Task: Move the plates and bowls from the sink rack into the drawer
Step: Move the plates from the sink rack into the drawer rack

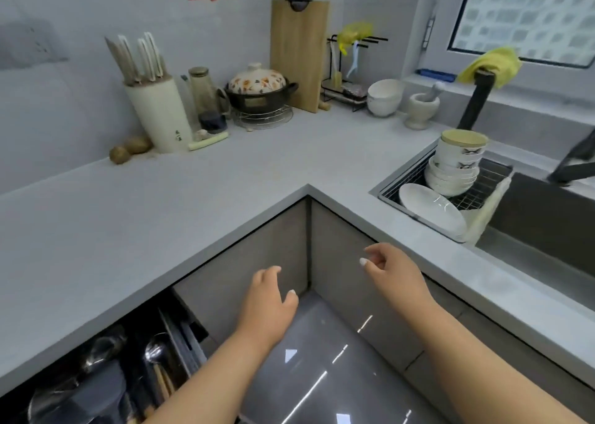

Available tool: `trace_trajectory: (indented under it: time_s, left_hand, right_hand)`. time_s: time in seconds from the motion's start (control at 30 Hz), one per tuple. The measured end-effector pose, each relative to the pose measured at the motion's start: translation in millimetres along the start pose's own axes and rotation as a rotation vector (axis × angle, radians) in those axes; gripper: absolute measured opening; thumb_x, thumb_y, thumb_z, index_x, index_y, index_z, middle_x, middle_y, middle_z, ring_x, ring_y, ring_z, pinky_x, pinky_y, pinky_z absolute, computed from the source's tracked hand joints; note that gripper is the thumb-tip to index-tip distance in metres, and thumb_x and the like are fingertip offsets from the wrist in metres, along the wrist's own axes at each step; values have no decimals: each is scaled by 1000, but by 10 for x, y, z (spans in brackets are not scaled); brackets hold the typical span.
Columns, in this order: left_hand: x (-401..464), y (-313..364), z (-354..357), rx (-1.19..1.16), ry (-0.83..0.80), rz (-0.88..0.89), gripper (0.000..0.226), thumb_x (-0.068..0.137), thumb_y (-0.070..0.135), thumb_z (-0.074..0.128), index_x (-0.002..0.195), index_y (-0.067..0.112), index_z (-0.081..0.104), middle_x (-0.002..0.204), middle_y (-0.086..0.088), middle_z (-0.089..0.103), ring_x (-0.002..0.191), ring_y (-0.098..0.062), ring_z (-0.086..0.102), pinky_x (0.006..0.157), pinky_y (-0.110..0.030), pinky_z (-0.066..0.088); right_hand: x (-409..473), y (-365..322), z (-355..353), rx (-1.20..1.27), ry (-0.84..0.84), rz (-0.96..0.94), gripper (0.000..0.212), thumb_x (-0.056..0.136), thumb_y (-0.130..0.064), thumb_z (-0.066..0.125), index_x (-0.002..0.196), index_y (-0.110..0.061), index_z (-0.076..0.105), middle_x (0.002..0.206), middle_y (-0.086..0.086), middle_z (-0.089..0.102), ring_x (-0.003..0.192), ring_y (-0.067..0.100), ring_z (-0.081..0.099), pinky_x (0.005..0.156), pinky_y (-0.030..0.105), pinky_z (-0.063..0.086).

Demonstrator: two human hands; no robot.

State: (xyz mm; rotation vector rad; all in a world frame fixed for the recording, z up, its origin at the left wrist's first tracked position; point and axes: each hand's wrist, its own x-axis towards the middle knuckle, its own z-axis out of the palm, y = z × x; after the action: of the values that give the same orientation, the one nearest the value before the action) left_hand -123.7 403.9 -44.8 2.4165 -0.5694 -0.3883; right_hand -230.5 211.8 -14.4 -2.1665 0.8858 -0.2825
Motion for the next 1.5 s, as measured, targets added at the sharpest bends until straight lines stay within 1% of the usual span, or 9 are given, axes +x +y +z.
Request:
trace_trajectory:
  time_s: [0.27,0.5,0.63,0.8,1.0,1.17,1.33,1.43,1.5]
  left_hand:
    - [450,781,484,155,-63,170,56,94,35,48,144,17,32,148,0,30,133,-17,36,106,-27,32]
    - [1016,1143,785,237,-153,253,61,95,37,47,148,15,27,152,0,30,139,-18,26,111,-31,28]
    - [1403,1398,998,300,-195,352,66,96,40,45,151,13,18,158,-3,17,146,-18,10,119,-34,14]
    - [1982,1612,1228,464,-286,412,75,97,47,35,153,13,-1,161,-8,-9,147,-19,-12,120,-38,-6]
    - [2507,1731,1541,694,-403,495,91,90,70,19,149,11,-19,156,-14,-24,143,-24,-28,118,-46,-13]
    - [2605,1666,1648,751,-327,612,96,81,77,4,150,13,-16,156,-15,-25,142,-25,-30,117,-48,-13]
    - [2619,1661,1637,747,-334,624,96,82,78,7,150,15,-14,155,-14,-27,141,-24,-32,116,-49,-13]
    - [2625,1665,1629,747,-341,628,95,84,77,10,151,14,-13,153,-14,-28,141,-24,-32,116,-49,-13]
    - [2625,1665,1626,758,-346,628,94,84,77,10,151,15,-13,154,-14,-27,141,-24,-32,116,-49,-13]
  right_hand:
    - [395,607,-619,39,67,123,16,92,-29,55,103,-21,64,99,-5,65,90,12,58,75,26,42]
    - [644,905,-891,53,127,226,13,93,-31,53,95,-24,64,91,-9,66,85,10,60,72,28,47]
    - [919,1028,-1005,73,195,286,10,93,-30,53,89,-26,61,87,-10,64,82,10,58,70,29,47]
    - [1500,1036,-984,8,170,321,15,94,-32,52,92,-22,63,84,-9,63,77,10,57,61,24,42]
    - [2258,1023,-749,-68,147,338,15,91,-34,56,87,-20,62,86,-4,66,81,17,61,65,26,43]
    - [2718,1063,-503,-266,55,361,29,85,-42,60,101,-17,64,98,0,64,91,22,61,69,28,46]
    - [2946,1020,-381,-483,-31,392,22,83,-35,60,75,-16,55,79,2,57,79,23,56,59,27,40]
    - [2998,1000,-335,-551,-47,428,30,86,-26,59,62,-18,43,65,-2,46,73,22,51,58,25,37]
    - [3005,963,-327,-587,-36,427,30,87,-19,57,60,-18,42,67,-3,48,77,22,56,59,25,36]
